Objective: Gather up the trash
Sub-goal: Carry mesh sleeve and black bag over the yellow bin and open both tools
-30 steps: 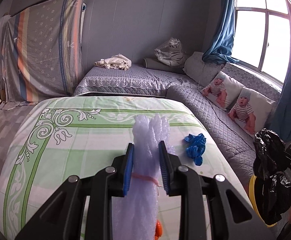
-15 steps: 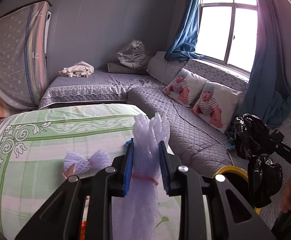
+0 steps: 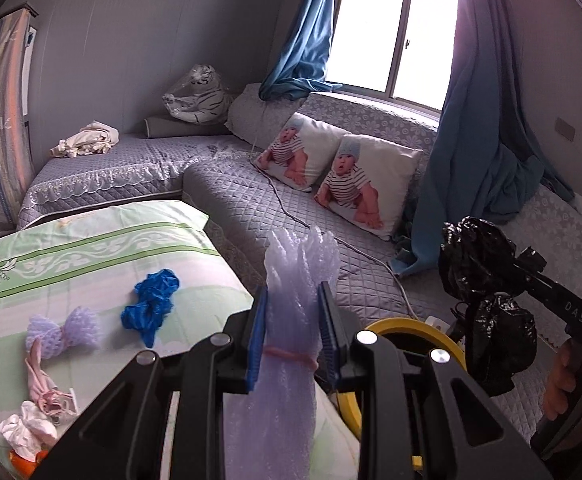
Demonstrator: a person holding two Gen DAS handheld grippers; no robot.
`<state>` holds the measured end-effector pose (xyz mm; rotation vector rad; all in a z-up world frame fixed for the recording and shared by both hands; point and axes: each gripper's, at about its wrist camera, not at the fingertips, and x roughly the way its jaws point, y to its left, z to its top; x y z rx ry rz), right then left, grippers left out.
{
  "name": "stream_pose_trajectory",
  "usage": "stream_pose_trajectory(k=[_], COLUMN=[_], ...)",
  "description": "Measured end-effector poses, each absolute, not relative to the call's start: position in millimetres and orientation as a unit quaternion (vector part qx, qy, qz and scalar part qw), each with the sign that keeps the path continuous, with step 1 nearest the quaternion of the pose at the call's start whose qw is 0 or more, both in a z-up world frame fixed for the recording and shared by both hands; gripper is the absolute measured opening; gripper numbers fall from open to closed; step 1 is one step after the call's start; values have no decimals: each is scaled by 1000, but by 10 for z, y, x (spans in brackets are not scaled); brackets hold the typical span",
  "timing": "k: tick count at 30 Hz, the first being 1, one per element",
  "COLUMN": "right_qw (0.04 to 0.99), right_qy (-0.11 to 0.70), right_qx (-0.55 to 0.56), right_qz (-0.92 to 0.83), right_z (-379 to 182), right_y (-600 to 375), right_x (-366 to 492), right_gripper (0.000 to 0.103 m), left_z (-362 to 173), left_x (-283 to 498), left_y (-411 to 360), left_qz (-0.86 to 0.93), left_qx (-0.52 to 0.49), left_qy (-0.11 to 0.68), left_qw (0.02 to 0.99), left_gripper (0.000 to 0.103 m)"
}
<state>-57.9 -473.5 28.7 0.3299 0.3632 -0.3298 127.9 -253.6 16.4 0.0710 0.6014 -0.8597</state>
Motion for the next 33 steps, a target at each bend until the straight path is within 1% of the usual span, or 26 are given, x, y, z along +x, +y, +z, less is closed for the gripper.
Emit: stream_pose_trajectory(k=[12, 24, 33], right_qw=[933, 909, 894], right_qy=[194, 240, 258], right_qx=[157, 200, 226], right_qz=[-259, -276, -289], right_z=[-166, -705, -955], right_y=[-5164, -5532, -5679], right_x=[-880, -933, -994], right_gripper=[11, 12, 12], left_z=[-236, -713, -911], left_x=[1100, 919, 767], left_y=[-3174, -3629, -3853], left_qz=[-451, -474, -496], left_qx=[64, 100, 115], left_qy=[320, 360, 377], left_qw=[831, 797, 774], left_gripper=[24, 24, 24])
